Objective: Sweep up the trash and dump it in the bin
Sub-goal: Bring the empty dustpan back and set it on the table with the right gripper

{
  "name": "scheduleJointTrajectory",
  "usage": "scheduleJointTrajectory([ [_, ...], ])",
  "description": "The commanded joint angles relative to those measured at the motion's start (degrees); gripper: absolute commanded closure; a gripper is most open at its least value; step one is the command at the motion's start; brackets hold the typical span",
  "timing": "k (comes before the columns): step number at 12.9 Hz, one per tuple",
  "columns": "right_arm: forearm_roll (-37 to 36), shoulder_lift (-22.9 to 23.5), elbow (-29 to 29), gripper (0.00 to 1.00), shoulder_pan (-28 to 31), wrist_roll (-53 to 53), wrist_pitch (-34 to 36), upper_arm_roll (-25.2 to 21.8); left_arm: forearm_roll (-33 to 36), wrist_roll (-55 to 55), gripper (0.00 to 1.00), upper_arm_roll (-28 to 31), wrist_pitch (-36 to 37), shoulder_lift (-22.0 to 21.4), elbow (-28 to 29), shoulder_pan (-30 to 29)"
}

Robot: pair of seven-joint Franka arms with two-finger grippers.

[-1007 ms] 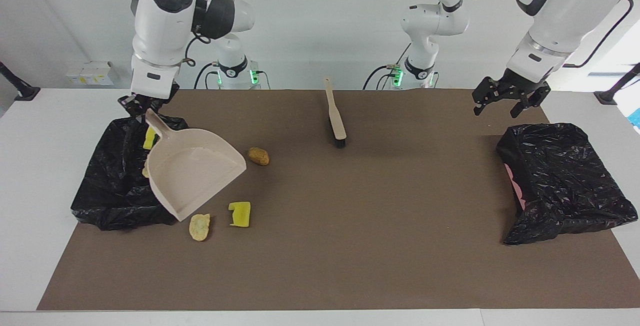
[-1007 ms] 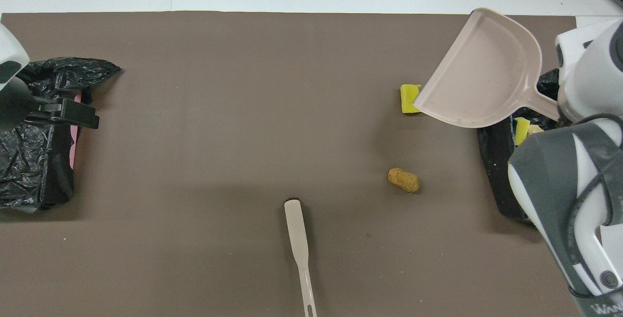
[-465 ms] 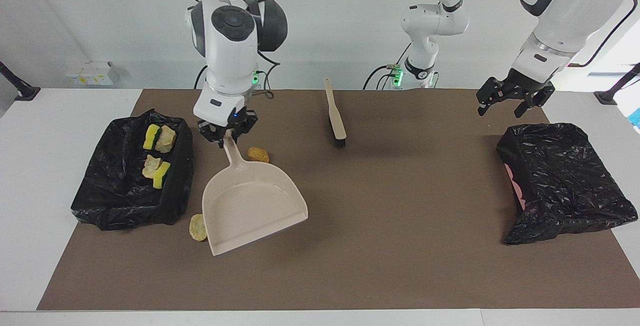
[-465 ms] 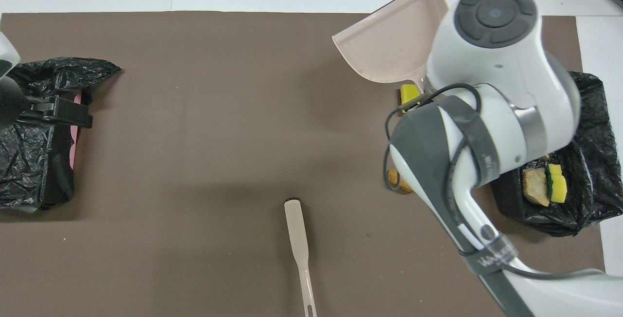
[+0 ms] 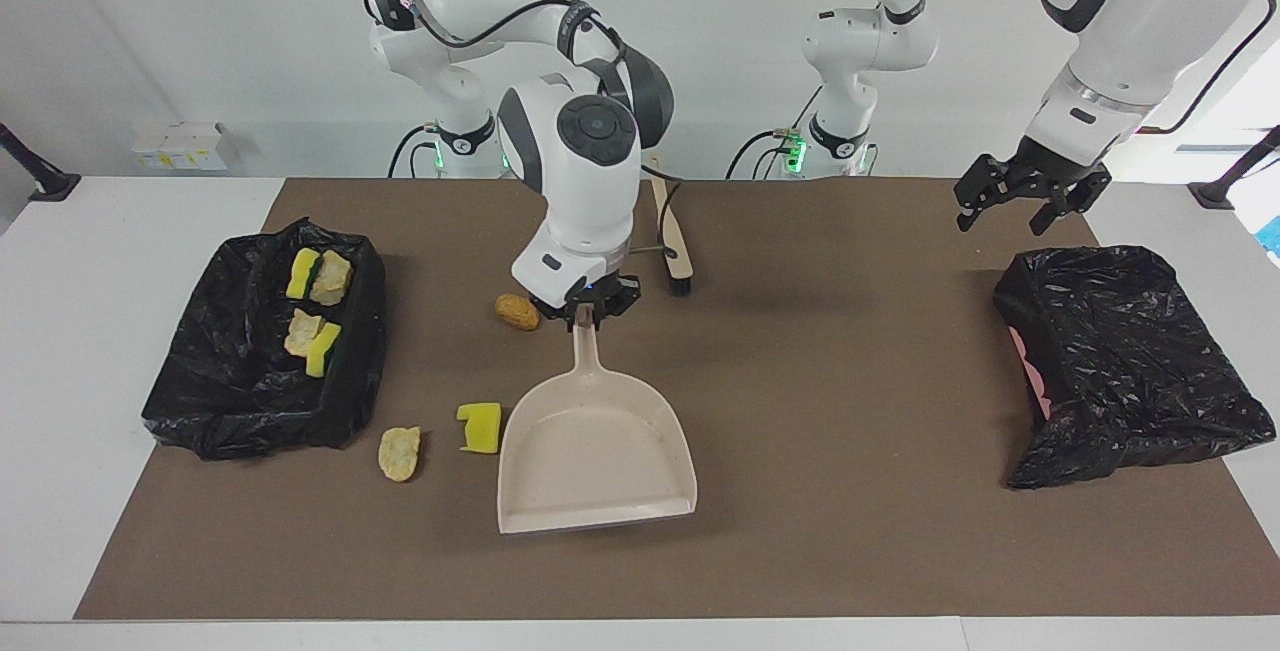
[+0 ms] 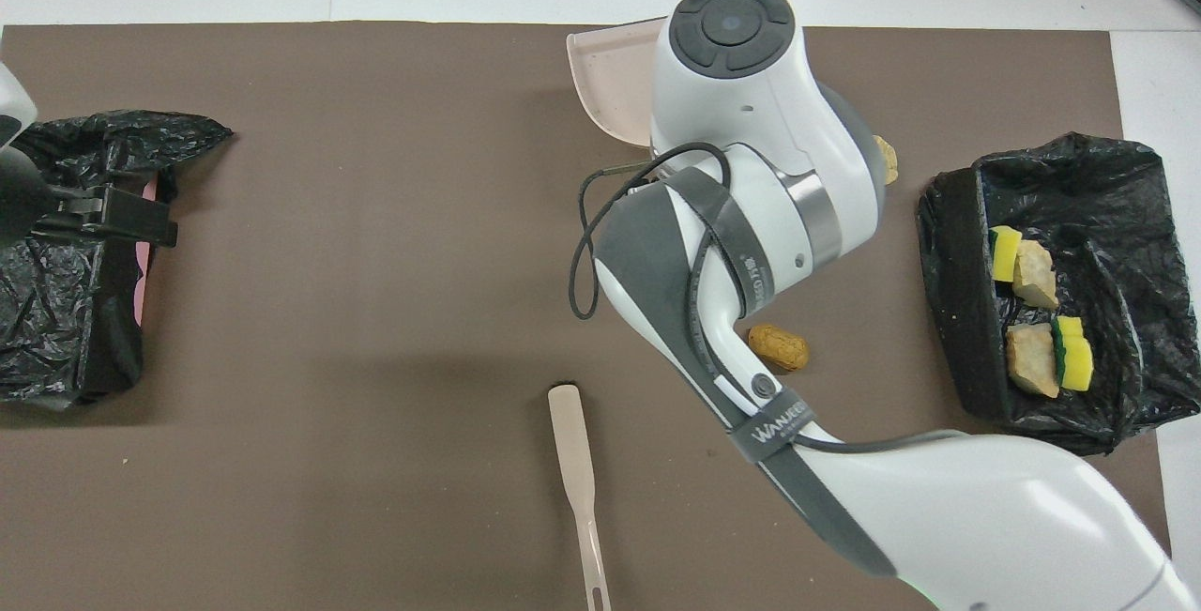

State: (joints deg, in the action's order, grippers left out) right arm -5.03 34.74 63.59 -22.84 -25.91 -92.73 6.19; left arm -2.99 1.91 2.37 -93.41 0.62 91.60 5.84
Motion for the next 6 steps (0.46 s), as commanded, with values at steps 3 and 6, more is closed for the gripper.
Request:
scheduleJointTrajectory([
  [3,8.1,9.4,-7.7,1.0,-3.3,-10.2,-3.9,0.0,1.1,0.5,0.0,-0.4,0.6,-0.4,-0.2,-0.6],
  [6,9.2,11.1,-7.7,1.0,-3.5,-12.3,-7.0,1.5,1.1,0.6,0.0,-0.4,0.6,-0.4,-0.2,-0.6],
])
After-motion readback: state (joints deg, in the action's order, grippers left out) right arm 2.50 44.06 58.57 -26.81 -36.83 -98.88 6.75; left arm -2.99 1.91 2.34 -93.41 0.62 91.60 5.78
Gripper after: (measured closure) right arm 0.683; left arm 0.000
